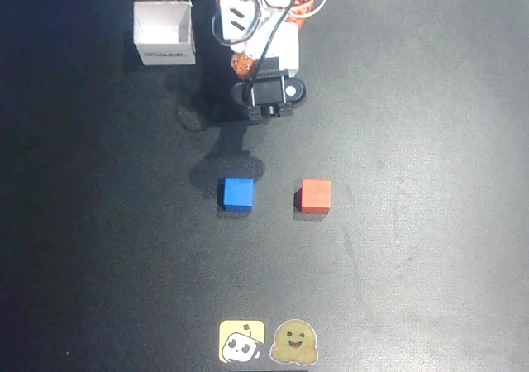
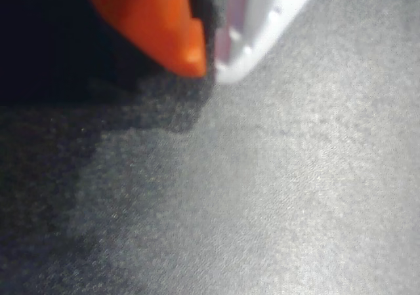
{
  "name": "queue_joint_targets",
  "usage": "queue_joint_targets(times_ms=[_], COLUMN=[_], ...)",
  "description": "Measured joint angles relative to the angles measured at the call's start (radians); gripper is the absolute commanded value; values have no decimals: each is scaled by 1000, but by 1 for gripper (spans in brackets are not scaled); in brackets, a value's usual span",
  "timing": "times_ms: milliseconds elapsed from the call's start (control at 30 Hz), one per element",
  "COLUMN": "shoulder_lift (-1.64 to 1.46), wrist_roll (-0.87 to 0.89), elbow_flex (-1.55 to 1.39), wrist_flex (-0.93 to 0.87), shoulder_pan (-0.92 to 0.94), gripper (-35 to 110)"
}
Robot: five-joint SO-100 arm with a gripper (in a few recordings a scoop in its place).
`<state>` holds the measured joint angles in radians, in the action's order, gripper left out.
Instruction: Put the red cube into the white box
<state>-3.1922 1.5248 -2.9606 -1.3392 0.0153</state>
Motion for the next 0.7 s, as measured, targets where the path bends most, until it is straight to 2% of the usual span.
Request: queue_joint_targets(times_ms=[700], shoulder_lift=[0], wrist_roll=[-2], elbow_flex=[6], wrist_flex=[8], shoulder_pan=[0], gripper=[0])
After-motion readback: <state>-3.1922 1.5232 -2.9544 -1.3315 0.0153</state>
